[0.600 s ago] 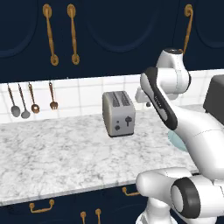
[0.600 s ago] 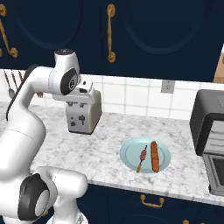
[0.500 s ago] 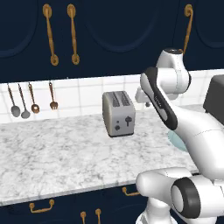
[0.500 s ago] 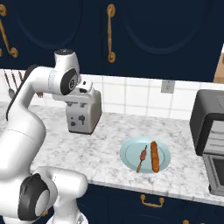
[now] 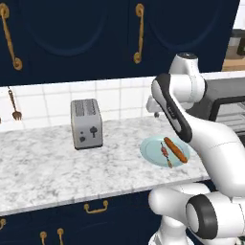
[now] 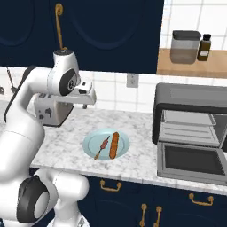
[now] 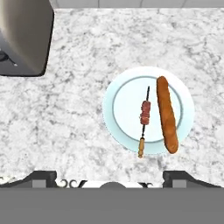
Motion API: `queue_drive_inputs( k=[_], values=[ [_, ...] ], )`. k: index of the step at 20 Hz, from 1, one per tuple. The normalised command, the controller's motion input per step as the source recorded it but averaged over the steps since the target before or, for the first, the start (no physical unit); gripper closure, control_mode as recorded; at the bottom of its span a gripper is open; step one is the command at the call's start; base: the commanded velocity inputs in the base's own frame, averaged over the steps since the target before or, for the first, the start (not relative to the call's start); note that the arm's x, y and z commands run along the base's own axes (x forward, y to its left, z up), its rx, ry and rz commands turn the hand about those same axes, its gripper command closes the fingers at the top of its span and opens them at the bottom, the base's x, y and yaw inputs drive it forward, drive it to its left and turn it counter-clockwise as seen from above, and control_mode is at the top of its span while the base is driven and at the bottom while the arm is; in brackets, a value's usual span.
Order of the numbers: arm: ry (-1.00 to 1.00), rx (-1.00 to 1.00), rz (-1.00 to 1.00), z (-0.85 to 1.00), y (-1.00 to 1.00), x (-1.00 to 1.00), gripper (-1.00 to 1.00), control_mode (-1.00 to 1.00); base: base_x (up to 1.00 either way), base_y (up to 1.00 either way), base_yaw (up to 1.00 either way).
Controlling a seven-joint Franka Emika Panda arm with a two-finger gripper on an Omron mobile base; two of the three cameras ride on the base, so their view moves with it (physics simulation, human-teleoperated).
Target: Pick up the kebab skewer and baguette bread, and place them inside the toaster oven. Close the toaster oven door and start by setting the timer.
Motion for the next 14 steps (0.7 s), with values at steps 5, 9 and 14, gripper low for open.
queue_drive_inputs(
  k=[5,9,14],
  values=[
    [0.00,0.00,0.00,0.00,0.00,0.00,-1.00,1.00,-0.07,-1.00,-0.03],
    [0.00,0.00,0.00,0.00,0.00,0.00,-1.00,1.00,0.02,-0.72,0.00],
    [0.00,0.00,0.00,0.00,0.00,0.00,-1.00,1.00,0.35,-0.09,0.01]
  ],
)
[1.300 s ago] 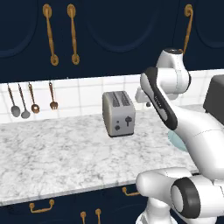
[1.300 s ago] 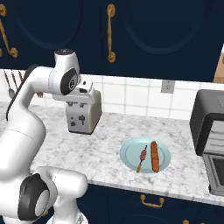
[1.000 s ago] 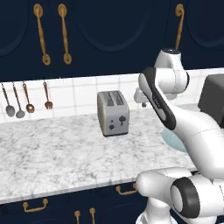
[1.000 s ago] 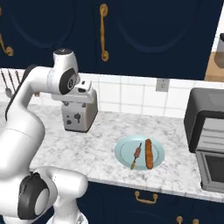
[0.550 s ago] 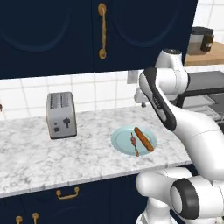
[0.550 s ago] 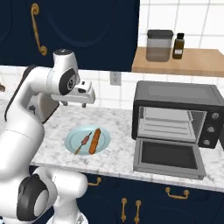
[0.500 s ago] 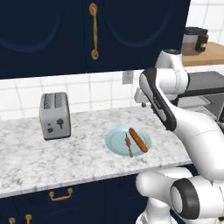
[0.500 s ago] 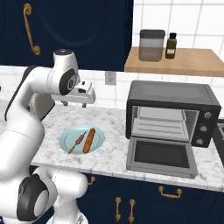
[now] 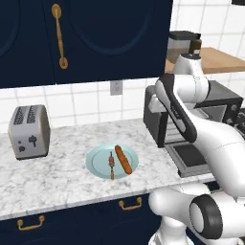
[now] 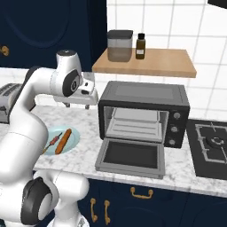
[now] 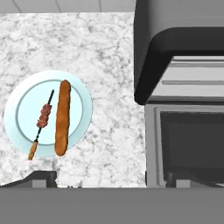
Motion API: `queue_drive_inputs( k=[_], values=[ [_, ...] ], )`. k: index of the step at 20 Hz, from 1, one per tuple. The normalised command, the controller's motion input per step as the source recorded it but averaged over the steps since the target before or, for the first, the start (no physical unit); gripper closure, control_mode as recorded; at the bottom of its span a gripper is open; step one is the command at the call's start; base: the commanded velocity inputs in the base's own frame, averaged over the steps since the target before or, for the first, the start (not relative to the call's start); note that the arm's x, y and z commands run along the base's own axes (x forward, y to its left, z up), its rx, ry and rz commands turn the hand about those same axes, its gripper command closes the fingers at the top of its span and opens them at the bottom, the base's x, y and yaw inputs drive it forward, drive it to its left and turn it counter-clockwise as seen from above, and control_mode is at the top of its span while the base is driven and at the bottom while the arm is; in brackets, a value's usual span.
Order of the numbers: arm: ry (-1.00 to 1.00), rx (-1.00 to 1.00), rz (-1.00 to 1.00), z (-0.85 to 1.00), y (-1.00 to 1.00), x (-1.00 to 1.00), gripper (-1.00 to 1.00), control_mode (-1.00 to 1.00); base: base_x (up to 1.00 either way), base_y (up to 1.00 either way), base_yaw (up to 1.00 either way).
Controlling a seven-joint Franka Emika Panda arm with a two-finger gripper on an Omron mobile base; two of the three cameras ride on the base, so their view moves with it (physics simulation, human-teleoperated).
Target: Pick up the kebab skewer and baguette bread, and place them inside the toaster oven. Close the toaster oven door and start by setting the timer.
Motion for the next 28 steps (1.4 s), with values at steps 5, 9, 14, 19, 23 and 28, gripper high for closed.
queue_drive_inputs(
  k=[5,9,14,19,23,28],
  values=[
    [0.00,0.00,0.00,0.00,0.00,0.00,-1.00,1.00,0.47,0.00,0.05],
    [0.00,0.00,0.00,0.00,0.00,0.00,-1.00,1.00,0.25,-0.13,0.05],
    [0.00,0.00,0.00,0.00,0.00,0.00,-1.00,1.00,0.01,-0.03,0.00],
    [0.00,0.00,0.00,0.00,0.00,0.00,-1.00,1.00,0.00,0.00,0.00],
    [-0.03,0.00,0.00,-0.01,-0.11,-0.08,-1.00,-1.00,0.00,0.00,0.00],
    [-0.14,0.04,0.00,-0.25,-0.91,-0.63,-1.00,-1.00,0.00,0.00,0.00]
  ],
)
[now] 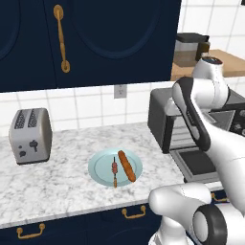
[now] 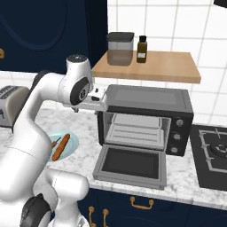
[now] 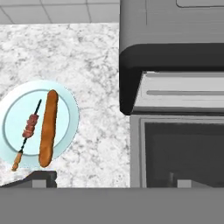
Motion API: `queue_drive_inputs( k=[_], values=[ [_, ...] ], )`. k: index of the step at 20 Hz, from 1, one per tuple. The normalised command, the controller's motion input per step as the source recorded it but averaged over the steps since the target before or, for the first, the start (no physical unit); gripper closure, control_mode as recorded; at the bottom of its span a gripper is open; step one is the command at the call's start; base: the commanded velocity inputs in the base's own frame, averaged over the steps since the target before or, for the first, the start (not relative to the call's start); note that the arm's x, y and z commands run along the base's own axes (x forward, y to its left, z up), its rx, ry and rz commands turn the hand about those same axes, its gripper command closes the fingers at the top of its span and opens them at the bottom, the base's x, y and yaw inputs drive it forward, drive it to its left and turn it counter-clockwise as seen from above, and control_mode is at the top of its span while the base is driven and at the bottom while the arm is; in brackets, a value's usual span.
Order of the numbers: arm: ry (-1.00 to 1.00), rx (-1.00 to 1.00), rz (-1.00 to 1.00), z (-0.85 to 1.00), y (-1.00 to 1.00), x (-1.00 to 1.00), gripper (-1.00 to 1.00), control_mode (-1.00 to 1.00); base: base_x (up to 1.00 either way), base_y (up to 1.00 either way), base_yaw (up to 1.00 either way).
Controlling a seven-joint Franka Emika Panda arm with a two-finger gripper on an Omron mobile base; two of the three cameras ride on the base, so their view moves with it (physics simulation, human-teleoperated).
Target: Pick up the kebab skewer and baguette bread, and place them inside the toaster oven. Close the toaster oven door and start by setting the timer.
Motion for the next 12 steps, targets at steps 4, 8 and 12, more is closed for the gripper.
queue_drive_inputs(
  k=[4,8,12],
  values=[
    [-0.24,0.00,-0.01,-0.36,-0.47,-0.52,-1.00,-1.00,0.00,0.00,0.00],
    [-0.33,0.02,0.00,-0.16,-1.00,-0.03,-1.00,-1.00,0.00,0.00,0.00],
    [-0.34,0.00,0.00,-0.16,-0.94,0.00,-1.00,-1.00,0.00,0.00,0.00]
  ],
)
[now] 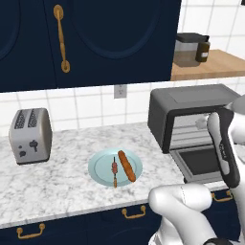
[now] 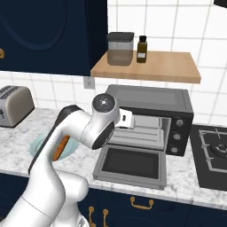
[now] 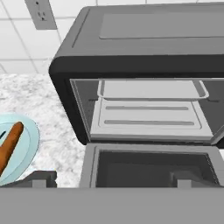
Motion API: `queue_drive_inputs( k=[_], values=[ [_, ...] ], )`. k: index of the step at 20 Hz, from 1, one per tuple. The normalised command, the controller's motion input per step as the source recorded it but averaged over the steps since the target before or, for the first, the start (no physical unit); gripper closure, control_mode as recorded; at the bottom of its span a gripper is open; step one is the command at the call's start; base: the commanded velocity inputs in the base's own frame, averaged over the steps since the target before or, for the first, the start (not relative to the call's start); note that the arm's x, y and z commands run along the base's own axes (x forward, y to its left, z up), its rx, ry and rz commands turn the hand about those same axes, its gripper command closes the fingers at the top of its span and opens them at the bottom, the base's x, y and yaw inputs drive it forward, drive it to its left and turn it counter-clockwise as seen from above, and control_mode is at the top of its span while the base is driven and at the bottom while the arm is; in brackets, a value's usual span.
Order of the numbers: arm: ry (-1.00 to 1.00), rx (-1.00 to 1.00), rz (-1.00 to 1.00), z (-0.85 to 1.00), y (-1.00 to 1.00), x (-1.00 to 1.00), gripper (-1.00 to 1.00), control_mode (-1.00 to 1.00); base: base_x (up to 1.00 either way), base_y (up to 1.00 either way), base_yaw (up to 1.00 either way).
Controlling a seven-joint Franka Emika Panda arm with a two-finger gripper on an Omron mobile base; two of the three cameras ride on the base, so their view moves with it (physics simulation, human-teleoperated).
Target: Pick up the kebab skewer and baguette bread, and place them inside the toaster oven. Close the toaster oven door and start by setting the timer.
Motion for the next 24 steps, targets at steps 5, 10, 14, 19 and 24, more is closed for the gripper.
queue_drive_inputs(
  k=[5,10,14,19,24],
  values=[
    [-0.29,0.00,0.00,-0.17,-0.39,0.06,-1.00,-1.00,0.00,0.00,0.00],
    [-0.28,0.00,-0.01,-0.13,-0.47,0.01,-1.00,-1.00,0.00,0.00,0.00],
    [-0.11,0.00,-0.07,0.00,-0.20,0.14,-1.00,-1.00,0.00,0.00,0.00],
    [-0.04,0.00,-0.01,0.00,-0.13,0.25,-1.00,-1.00,0.00,0.00,0.00],
    [-0.01,0.00,0.00,-0.07,-0.04,0.23,-1.00,-1.00,0.00,0.00,0.00]
  ],
)
